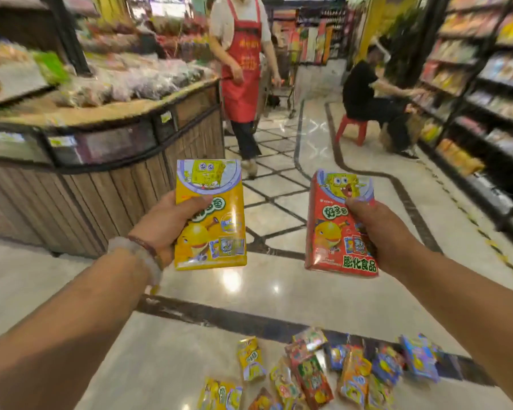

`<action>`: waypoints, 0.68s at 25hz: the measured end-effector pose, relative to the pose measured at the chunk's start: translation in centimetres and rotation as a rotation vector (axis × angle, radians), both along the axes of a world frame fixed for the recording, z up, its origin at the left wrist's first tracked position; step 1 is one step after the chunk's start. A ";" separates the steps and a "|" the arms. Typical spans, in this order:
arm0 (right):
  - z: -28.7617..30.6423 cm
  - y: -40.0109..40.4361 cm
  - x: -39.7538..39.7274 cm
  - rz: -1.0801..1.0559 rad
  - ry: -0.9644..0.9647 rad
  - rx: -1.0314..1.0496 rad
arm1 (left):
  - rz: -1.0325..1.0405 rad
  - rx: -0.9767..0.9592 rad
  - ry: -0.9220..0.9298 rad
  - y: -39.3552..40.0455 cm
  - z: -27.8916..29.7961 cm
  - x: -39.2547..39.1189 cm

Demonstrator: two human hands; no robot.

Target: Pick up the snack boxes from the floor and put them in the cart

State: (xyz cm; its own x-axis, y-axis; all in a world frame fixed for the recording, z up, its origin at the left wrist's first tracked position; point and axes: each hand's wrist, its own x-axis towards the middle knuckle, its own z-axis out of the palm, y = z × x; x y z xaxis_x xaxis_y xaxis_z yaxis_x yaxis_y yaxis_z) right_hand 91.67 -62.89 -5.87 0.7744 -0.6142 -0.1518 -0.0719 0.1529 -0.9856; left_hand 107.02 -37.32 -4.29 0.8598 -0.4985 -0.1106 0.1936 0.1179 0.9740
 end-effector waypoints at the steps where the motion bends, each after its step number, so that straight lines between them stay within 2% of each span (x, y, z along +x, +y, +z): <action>1: 5.0 -0.5 -0.7 -0.008 -0.056 -0.042 | -0.010 -0.031 -0.045 -0.6 5.1 -0.4; 4: 18.2 -1.1 -3.7 -0.078 -0.188 -0.164 | -0.072 -0.097 -0.197 -2.2 18.0 -3.0; 8: 30.1 -0.5 -9.3 -0.136 -0.361 -0.244 | -0.160 -0.195 -0.348 -3.9 28.8 -7.9; 12: 35.1 0.6 -14.8 -0.214 -0.416 -0.347 | -0.278 -0.303 -0.415 -5.4 33.7 -12.3; 17: 36.4 3.4 -22.7 -0.370 -0.383 -0.456 | -0.496 -0.329 -0.419 -7.0 35.6 -17.0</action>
